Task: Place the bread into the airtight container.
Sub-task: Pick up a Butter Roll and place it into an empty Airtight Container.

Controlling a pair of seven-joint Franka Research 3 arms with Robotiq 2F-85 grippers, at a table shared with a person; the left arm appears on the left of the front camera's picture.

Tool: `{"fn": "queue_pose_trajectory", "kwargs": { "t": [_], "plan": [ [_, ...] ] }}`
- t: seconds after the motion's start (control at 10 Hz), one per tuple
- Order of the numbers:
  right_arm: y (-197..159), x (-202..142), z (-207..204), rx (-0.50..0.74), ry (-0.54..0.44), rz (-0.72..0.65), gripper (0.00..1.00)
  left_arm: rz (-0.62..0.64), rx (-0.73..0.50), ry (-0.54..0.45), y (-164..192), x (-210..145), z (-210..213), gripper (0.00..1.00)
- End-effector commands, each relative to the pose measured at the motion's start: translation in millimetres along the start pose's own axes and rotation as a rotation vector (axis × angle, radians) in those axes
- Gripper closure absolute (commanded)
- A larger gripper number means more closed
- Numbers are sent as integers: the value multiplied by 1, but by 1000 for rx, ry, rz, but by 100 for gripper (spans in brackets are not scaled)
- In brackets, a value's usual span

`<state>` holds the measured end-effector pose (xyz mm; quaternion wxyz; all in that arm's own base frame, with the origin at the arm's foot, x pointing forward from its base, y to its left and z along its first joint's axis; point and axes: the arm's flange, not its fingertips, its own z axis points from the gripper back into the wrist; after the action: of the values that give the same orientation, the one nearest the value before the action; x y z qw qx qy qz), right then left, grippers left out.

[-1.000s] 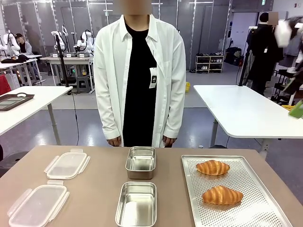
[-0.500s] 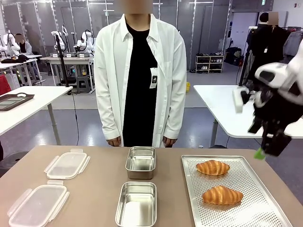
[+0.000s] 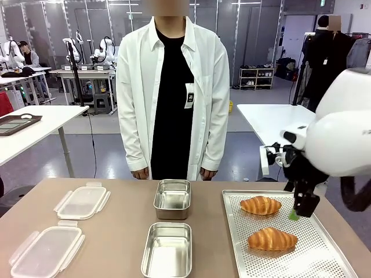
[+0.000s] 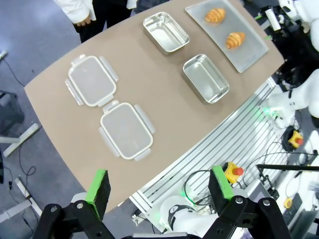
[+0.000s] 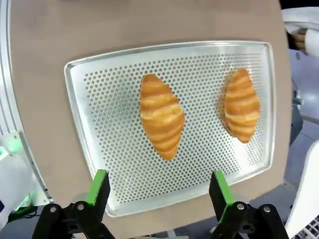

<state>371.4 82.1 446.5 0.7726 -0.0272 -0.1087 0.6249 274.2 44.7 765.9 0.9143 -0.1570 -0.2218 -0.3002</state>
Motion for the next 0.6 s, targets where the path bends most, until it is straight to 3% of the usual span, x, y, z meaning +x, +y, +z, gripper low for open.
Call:
{"fn": "queue_pose_trajectory", "kwargs": {
  "t": [0.0,0.5],
  "plan": [
    [-13,6,-26,10,65,33,0,-21,1,5,0,-1,1,0],
    [-19,10,-79,37,112,52,0,-21,1,5,0,-1,1,0]
  ]
}}
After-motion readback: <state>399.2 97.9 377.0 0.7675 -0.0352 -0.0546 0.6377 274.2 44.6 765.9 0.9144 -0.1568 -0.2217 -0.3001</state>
